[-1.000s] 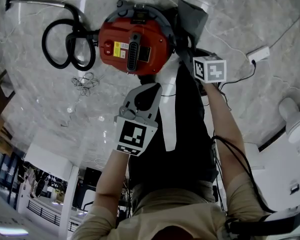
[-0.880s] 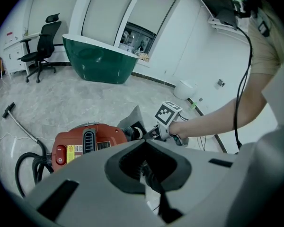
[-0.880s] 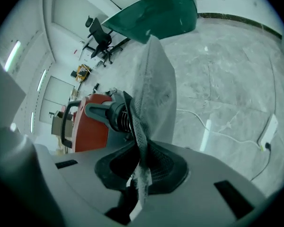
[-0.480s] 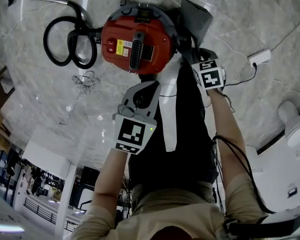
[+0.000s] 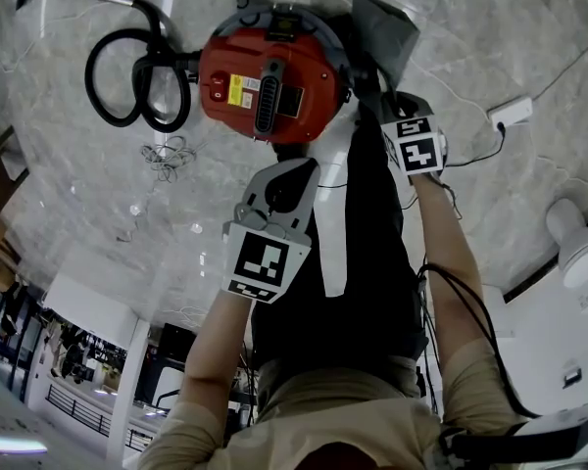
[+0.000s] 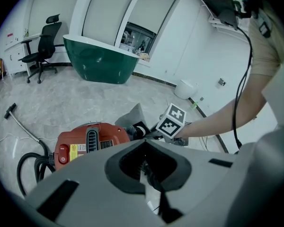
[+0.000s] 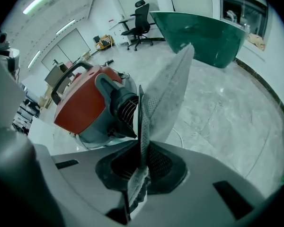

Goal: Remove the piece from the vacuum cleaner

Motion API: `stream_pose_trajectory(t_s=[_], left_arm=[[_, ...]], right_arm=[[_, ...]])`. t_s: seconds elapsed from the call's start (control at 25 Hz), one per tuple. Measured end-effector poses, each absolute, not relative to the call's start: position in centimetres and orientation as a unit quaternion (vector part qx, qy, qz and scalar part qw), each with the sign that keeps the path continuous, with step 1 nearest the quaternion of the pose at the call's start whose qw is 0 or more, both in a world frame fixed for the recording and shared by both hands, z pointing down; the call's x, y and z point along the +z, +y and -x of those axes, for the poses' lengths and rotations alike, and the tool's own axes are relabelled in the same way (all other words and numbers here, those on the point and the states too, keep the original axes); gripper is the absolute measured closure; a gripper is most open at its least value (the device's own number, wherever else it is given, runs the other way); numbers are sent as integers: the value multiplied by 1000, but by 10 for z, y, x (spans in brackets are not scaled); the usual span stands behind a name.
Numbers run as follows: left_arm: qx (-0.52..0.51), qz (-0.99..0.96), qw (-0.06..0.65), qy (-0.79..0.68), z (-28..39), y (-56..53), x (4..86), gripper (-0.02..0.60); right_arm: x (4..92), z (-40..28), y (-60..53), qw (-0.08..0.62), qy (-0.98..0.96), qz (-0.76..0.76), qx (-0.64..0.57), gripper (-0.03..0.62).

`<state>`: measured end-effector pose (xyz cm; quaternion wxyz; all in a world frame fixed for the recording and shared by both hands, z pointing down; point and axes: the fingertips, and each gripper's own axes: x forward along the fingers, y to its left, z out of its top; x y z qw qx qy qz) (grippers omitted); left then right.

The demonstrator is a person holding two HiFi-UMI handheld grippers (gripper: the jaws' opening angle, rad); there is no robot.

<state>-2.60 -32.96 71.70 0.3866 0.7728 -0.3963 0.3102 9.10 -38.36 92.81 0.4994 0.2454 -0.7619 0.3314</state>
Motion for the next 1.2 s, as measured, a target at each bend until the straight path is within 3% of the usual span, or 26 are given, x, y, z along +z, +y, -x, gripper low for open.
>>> stream_pose_trajectory(t_s=[1.2], left_arm=[[295, -770, 388, -411, 24, -322, 718, 578]], right_arm=[[941, -102, -393, 540, -766, -207, 280, 568]])
